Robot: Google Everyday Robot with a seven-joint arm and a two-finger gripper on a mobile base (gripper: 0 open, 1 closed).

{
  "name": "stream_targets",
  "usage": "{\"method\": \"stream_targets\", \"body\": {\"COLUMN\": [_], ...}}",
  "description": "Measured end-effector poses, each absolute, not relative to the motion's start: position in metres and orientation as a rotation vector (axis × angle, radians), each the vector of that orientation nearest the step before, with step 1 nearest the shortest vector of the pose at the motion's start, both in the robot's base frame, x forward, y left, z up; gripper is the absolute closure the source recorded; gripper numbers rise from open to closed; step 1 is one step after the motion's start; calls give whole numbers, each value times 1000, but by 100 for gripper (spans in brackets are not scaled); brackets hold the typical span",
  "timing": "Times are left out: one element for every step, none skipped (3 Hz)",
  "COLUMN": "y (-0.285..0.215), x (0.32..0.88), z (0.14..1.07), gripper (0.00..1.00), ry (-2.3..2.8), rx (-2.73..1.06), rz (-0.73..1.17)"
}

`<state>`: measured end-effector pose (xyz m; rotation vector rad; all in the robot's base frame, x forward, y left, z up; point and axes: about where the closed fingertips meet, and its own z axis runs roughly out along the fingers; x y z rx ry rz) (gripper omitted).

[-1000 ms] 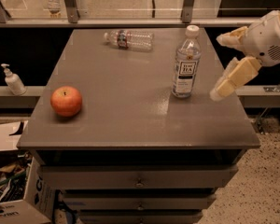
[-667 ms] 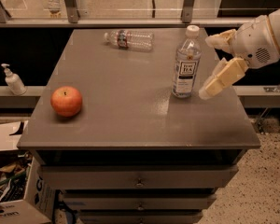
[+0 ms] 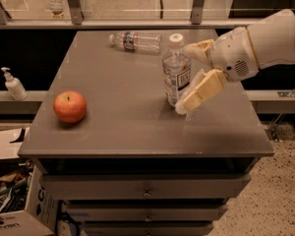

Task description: Knock blue plastic bottle over

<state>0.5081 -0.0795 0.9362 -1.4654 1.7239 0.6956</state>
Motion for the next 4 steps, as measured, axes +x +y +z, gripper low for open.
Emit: {"method": "stream_targets", "body": {"y": [-35,-15,-15,-42], "x": [484,474,473,473], "z": [938,940,938,923], "gripper": [0,0,0,0], "ry": [1673,1652,1656,1719], "rx": [-1514,-1547,-1553,-1555], "rz": [763,778,771,742]}}
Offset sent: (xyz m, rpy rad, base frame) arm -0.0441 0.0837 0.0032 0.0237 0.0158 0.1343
